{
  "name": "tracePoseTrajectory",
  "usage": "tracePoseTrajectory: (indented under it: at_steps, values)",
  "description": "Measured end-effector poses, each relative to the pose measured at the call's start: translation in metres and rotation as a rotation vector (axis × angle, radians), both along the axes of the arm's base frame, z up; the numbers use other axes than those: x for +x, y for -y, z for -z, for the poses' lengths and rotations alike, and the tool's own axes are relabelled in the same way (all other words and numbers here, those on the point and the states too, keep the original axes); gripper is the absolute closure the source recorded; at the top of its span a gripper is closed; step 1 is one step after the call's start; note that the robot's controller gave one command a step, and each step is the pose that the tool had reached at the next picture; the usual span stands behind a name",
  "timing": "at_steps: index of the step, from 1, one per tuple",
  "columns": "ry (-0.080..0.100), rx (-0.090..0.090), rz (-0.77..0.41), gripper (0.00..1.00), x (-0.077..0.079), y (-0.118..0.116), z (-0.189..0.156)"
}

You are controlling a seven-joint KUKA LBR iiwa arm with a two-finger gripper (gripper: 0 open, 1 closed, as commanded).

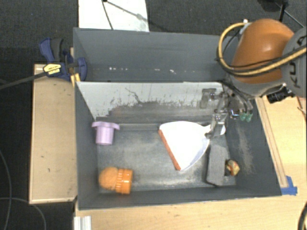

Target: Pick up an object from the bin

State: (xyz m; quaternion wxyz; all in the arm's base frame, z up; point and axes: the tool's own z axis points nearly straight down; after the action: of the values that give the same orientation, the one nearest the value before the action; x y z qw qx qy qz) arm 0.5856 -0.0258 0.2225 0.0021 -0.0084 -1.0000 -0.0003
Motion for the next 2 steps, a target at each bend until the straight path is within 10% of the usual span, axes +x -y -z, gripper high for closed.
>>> tracePoseTrajectory:
  at_steps: [2]
  values:
    - [0.012,0.0,-0.112,0.0,-0.006,0.009,0.022]
